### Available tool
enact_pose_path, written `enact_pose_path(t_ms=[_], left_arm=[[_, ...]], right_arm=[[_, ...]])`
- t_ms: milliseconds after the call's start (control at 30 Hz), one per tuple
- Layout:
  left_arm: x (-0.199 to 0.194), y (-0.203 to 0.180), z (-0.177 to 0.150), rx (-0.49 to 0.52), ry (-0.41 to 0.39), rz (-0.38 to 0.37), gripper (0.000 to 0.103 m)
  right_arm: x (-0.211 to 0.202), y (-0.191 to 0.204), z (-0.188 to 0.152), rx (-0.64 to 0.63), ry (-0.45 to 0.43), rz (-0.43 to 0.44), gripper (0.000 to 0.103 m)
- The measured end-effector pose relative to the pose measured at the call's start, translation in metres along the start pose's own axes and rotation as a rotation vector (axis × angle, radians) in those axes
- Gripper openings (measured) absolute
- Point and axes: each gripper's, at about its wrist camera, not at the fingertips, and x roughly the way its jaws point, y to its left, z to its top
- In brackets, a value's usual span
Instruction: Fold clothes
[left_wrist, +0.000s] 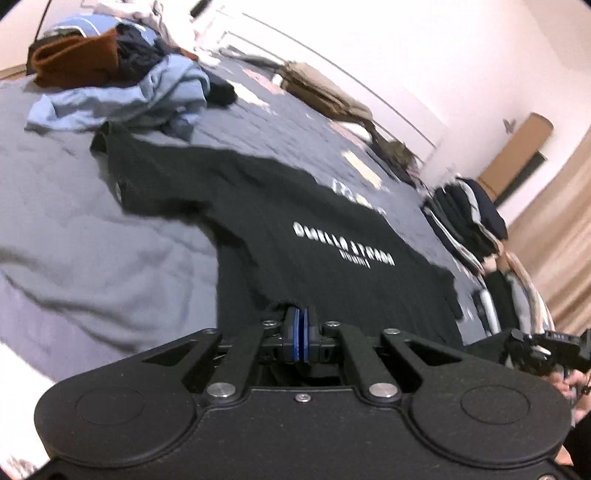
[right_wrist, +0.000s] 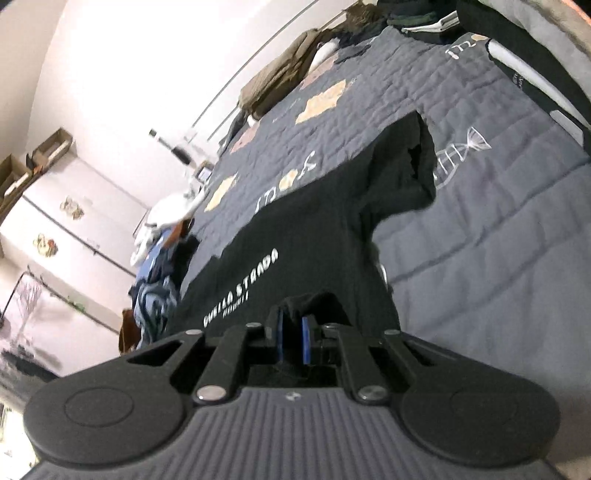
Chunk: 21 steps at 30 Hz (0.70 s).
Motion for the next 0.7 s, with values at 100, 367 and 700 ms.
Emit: enact_pose_path(t_ms=[100, 367, 700], left_arm=[[0.01, 0.004, 0.015, -0.02, -0.024, 0.012, 0.002], [0.035, 0.008, 0.04, -0.035, -0.074, 0.019, 0.002], [0.036, 0.008, 0.049, -0.035, -0.124, 0.082, 0.005]], right_arm=[[0.017, 0.0, 0.009, 0.014, -0.016, -0.002, 0.009], [0.051, 0.005, 0.027, -0.018, -0.054, -0.021, 0.01], [0.076, 0.011, 0.026, -0.176, -0.114, -0.101, 0.013]])
